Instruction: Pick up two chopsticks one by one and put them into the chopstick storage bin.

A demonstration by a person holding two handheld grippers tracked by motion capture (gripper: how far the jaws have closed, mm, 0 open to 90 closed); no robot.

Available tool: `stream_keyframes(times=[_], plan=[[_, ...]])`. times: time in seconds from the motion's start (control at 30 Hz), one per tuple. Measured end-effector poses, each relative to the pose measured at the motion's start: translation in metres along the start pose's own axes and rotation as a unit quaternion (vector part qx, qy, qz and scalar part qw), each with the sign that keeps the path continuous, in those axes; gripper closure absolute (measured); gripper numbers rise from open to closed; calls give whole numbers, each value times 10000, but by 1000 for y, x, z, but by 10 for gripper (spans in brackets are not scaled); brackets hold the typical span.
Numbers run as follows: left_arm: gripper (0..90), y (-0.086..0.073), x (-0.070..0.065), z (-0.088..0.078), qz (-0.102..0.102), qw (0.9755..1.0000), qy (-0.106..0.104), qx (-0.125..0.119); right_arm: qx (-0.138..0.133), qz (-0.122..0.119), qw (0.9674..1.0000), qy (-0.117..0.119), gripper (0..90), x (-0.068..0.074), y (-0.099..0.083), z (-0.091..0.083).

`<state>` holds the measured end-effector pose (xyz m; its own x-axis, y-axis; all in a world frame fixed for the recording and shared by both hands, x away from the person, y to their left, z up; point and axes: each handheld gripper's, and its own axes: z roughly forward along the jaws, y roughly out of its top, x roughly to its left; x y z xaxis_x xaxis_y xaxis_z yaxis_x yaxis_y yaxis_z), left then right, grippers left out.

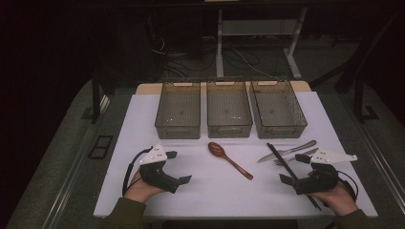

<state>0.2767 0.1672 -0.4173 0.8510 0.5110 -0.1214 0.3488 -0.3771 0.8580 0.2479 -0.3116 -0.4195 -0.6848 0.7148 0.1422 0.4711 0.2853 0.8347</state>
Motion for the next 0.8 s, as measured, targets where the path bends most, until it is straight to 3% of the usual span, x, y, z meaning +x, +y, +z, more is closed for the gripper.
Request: stream_keyframes(times=[0.57,0.8], plan=[[0,0,-1,2,25,10000,-41,41,5,-29,10000,37,9,1,3,-6],[0,0,-2,2,41,10000,-45,53,47,97,9999,53,9,-5,5,-7]])
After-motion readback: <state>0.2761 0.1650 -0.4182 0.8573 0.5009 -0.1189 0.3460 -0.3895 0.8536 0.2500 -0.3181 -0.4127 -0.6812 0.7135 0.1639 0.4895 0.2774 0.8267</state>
